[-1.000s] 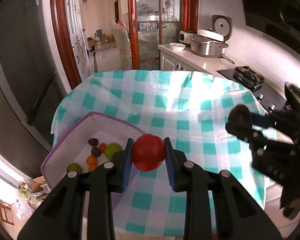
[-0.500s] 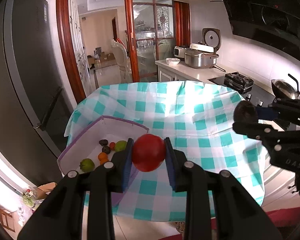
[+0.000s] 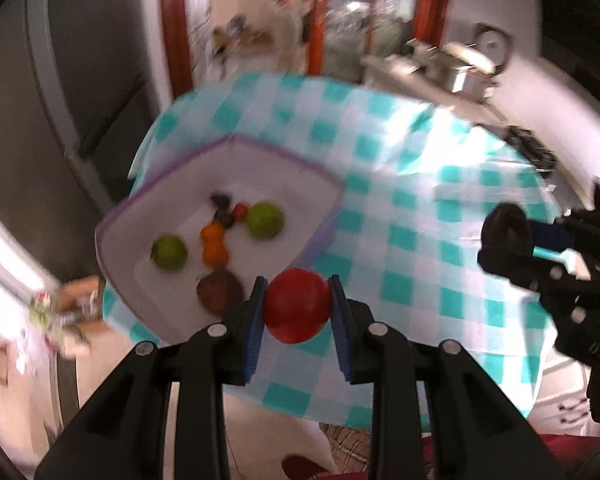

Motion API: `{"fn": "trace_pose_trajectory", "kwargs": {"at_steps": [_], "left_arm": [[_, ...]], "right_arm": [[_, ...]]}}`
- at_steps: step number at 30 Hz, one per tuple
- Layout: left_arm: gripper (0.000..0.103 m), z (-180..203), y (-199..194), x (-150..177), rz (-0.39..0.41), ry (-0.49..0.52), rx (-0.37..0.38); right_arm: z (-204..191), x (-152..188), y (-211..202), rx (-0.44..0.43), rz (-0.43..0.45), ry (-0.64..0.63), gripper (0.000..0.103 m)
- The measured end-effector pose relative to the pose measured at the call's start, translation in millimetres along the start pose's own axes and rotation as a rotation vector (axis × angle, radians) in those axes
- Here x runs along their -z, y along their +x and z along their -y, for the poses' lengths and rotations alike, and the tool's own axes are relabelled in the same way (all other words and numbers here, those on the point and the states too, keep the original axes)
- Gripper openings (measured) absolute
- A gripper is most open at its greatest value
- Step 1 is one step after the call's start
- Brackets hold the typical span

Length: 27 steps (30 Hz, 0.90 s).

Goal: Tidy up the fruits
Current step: 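Carry the red tomato and dark fruit with both tools over the box, then open both tools to drop the tomato and dark fruit into the box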

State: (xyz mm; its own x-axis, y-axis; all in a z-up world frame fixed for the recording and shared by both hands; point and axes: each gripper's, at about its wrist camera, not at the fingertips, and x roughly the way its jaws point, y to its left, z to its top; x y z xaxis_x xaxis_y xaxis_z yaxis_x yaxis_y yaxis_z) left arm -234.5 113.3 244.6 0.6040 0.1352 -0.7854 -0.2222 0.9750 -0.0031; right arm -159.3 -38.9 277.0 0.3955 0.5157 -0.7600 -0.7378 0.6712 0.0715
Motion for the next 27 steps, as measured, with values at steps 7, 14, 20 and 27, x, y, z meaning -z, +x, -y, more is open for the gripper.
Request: {"fn": "trace_pose_trajectory", "kwargs": {"at_steps": [7,14,20,27], "left_arm": [[0.031,-55,79,-17,-0.17,-0.146,-0.116],[0.031,-100,160,-44,-0.332,-0.312,-0.219],[0.031,-136,203,-42,-0.458,-0.433,-0.314],[0.032,-164,235,-27,-0.55,-0.547,-0.341]], "right_arm": [[5,-58,107,-0.122,-0.083,-0.065,0.035],[4,-107,230,-0.2,-0.27,-0.146,0.035],[-25,-107,297,-0.279,-0.464,-0.334,0.035],[-55,-94,339,-0.292,-0.587,-0.478,0.035]]}}
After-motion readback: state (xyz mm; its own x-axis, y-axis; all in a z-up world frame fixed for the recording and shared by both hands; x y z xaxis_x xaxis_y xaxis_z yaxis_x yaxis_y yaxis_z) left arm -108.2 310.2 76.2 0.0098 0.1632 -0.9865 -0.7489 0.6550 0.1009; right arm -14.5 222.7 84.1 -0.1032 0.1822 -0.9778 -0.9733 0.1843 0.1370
